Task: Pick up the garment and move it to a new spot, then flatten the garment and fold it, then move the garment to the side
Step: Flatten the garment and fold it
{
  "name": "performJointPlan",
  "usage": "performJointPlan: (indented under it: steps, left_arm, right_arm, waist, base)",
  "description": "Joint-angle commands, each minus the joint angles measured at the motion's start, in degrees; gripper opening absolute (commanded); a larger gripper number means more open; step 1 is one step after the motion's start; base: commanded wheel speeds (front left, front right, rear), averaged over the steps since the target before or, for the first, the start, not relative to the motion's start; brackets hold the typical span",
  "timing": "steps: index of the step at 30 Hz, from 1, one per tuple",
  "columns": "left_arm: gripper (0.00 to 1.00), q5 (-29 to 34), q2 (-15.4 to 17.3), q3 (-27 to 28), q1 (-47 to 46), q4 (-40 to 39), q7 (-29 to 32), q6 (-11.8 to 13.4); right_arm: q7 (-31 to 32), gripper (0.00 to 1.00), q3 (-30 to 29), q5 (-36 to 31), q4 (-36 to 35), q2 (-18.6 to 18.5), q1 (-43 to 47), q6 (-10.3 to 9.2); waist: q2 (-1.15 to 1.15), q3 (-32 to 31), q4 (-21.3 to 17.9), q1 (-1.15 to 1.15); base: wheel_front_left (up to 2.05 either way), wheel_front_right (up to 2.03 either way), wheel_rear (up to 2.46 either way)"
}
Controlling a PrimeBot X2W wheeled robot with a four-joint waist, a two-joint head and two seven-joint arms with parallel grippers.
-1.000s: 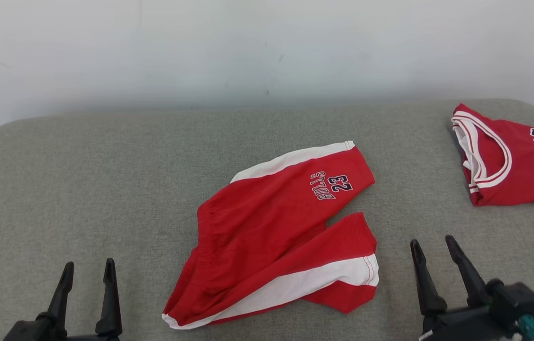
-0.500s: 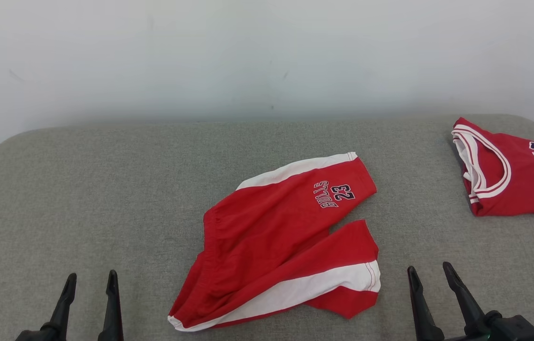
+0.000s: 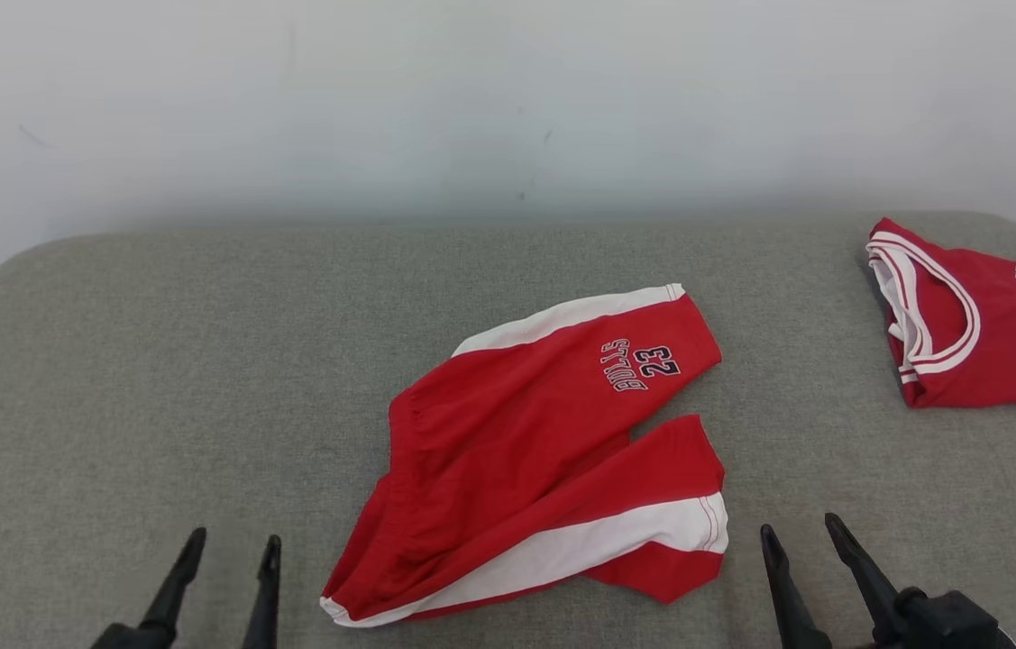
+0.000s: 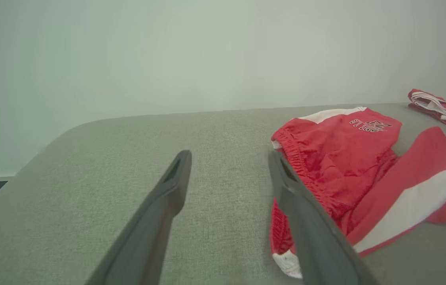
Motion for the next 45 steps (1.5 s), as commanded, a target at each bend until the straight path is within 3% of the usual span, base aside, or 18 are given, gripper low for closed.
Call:
performJointPlan:
  steps: [1,9,15,21,30,31,32,33,34,40,45]
  left_arm:
    - [1.0,-0.15,1.34,-1.65,-0.45,0.52,0.0,0.07]
    - [1.0,-3.96,11.6,-17.65,-5.73,7.03,0.04,0.08]
    - [1.0,-8.26,16.9,-27.68,-10.59,12.6,0.07,0.07]
    - [1.0,-11.32,19.45,-34.62,-15.08,15.36,0.03,0.08]
    - [1.0,-14.02,20.03,-39.98,-18.92,16.66,0.02,0.07]
    - [0.82,-14.6,19.9,-40.28,-19.01,16.98,0.01,0.07]
    - [0.44,-15.15,19.75,-40.54,-19.09,17.31,0.02,0.07]
    - [0.07,-15.77,19.48,-40.69,-19.15,17.56,0.02,0.07]
    - [0.0,-16.33,19.3,-40.83,-19.15,17.82,0.02,0.06]
    - [0.0,-18.51,18.37,-39.57,-18.26,17.12,0.01,0.07]
    - [0.0,-21.82,17.58,-34.42,-16.16,11.77,0.01,0.06]
  right_arm:
    - [0.38,1.0,0.74,0.41,0.95,-0.89,-1.39,-0.17]
    - [2.01,1.0,6.82,2.54,8.34,-4.33,-8.54,-0.18]
    - [2.15,1.0,11.87,6.36,13.55,-5.6,-13.11,-0.18]
    - [1.64,1.0,16.91,10.52,18.02,-6.43,-16.24,-0.18]
    - [0.44,0.97,23.16,15.58,21.45,-7.49,-20.07,-0.18]
    - [0.27,0.48,23.74,16.09,21.67,-7.63,-20.29,-0.18]
    - [0.19,0.2,24.23,16.63,21.91,-7.67,-20.51,-0.18]
    - [0.1,0.0,24.73,17.24,21.96,-7.43,-20.72,-0.17]
    - [0.04,0.0,25.02,17.56,22.1,-7.38,-20.99,-0.18]
    - [-0.45,0.0,26.39,18.09,21.22,-8.27,-21.8,-0.18]
    - [-0.37,0.0,24.56,16.83,15.3,-9.26,-21.3,-0.18]
  waist:
    - [0.0,0.68,0.03,0.0]
    - [0.0,4.12,0.24,0.0]
    - [0.0,6.24,-0.07,0.0]
    - [0.0,7.21,-0.26,0.0]
    - [0.0,7.56,-0.21,0.0]
    - [0.0,7.57,-0.18,0.0]
    - [0.0,7.58,-0.16,0.0]
    - [0.0,7.56,-0.13,0.0]
    - [0.0,7.54,-0.1,0.0]
    - [0.0,7.3,0.18,0.0]
    - [0.0,6.96,0.02,0.0]
  base:
    - [0.0,0.0,0.0]
    - [0.0,0.0,0.0]
    - [0.0,0.0,0.0]
    - [0.0,0.0,0.0]
    - [0.0,0.0,0.0]
    - [0.0,0.0,0.0]
    - [0.0,0.0,0.0]
    - [0.0,0.0,0.0]
    - [0.0,0.0,0.0]
    - [0.0,0.0,0.0]
    - [0.0,0.0,0.0]
